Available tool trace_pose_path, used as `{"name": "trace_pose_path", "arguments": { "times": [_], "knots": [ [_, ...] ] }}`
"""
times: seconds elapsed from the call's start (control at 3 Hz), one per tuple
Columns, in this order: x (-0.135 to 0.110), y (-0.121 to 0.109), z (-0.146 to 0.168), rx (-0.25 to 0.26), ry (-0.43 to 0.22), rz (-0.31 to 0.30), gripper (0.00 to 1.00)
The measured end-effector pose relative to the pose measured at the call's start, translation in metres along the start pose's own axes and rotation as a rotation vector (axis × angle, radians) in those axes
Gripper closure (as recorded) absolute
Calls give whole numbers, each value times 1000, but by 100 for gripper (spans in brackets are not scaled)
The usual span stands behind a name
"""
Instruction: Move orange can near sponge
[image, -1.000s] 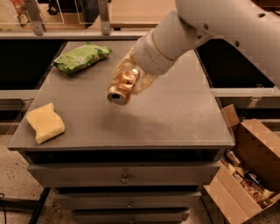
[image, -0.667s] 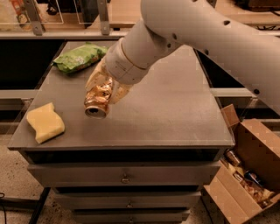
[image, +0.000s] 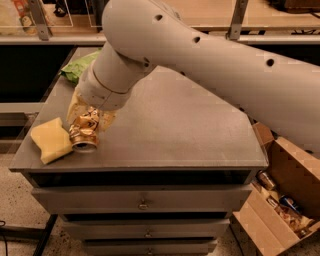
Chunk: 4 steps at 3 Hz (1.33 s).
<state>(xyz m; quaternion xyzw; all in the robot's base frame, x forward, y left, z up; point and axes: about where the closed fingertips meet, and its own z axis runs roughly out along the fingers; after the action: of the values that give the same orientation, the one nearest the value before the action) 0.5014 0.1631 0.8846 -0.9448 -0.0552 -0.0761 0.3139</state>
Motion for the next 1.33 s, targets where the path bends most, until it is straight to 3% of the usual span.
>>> {"name": "trace_pose_path", "arguments": {
  "times": [0.33,0.67,1.33],
  "knots": [
    [-1,-9,15,-26,-21,-37,100],
    [0,-14,24,-58,-54,-69,82],
    [1,-16,35,-121,-135,-91,36]
  ]
}}
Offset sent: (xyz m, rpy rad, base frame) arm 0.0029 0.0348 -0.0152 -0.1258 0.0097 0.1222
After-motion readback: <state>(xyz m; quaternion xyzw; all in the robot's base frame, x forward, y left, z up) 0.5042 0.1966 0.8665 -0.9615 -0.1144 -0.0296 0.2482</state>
